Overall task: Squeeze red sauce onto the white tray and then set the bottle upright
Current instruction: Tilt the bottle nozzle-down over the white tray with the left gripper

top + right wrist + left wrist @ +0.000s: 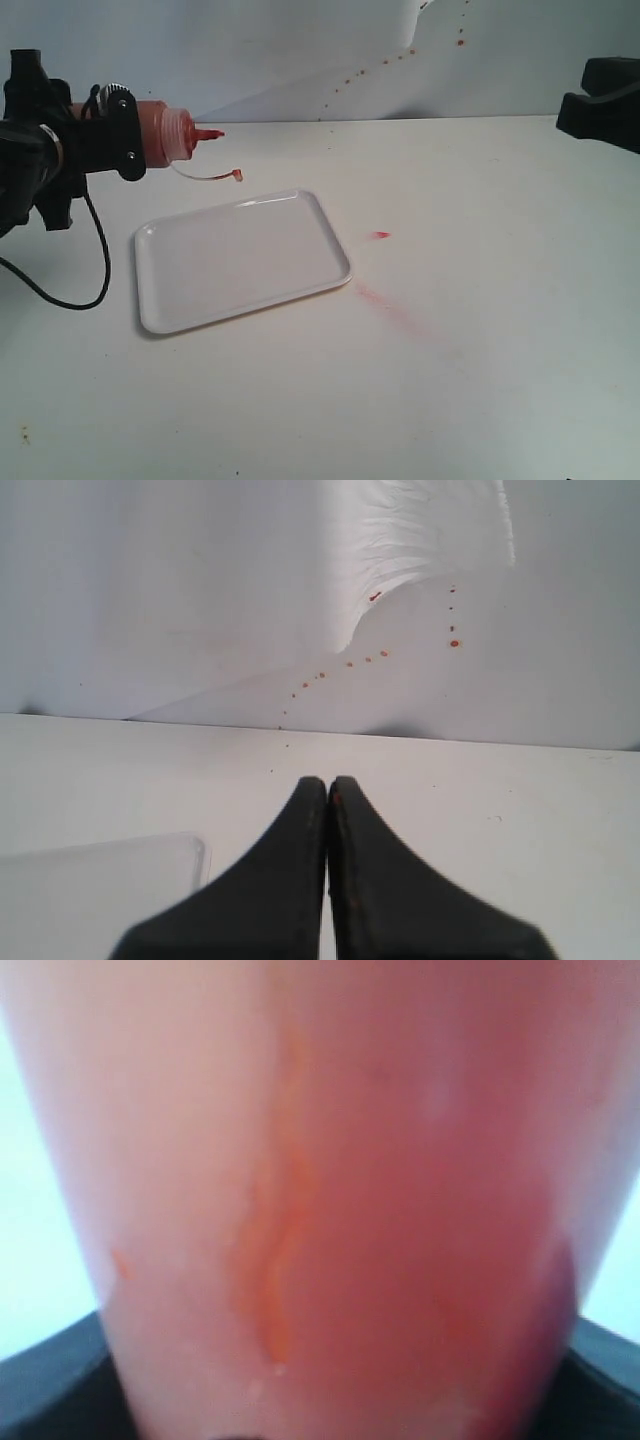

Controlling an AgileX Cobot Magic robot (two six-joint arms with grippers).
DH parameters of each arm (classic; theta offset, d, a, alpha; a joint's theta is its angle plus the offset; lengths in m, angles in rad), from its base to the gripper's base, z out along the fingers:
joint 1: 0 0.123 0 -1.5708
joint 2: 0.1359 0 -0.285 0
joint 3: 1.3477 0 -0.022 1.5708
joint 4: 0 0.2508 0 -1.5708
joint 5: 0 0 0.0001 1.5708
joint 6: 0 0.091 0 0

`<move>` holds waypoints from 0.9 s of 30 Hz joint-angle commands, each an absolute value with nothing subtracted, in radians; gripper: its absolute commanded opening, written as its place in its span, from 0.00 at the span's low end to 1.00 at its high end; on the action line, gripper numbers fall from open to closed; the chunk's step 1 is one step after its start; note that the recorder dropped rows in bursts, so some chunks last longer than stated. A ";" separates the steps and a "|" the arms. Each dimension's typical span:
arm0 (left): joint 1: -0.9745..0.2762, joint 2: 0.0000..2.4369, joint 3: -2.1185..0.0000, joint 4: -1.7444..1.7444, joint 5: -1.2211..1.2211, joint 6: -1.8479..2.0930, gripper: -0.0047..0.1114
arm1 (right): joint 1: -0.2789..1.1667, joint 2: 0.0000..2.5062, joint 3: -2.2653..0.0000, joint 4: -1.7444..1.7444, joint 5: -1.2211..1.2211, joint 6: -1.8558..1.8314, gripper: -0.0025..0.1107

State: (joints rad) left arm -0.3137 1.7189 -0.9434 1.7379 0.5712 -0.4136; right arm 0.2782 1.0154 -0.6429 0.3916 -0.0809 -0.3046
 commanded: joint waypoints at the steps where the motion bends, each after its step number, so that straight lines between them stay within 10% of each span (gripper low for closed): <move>1: -0.320 1.712 -0.958 1.744 0.645 -0.335 0.04 | 0.281 1.017 -0.648 0.384 -0.082 -0.306 0.02; 27: -0.465 1.712 -0.958 1.744 0.772 -0.016 0.04 | 0.281 1.017 -0.648 0.384 -0.058 -0.306 0.02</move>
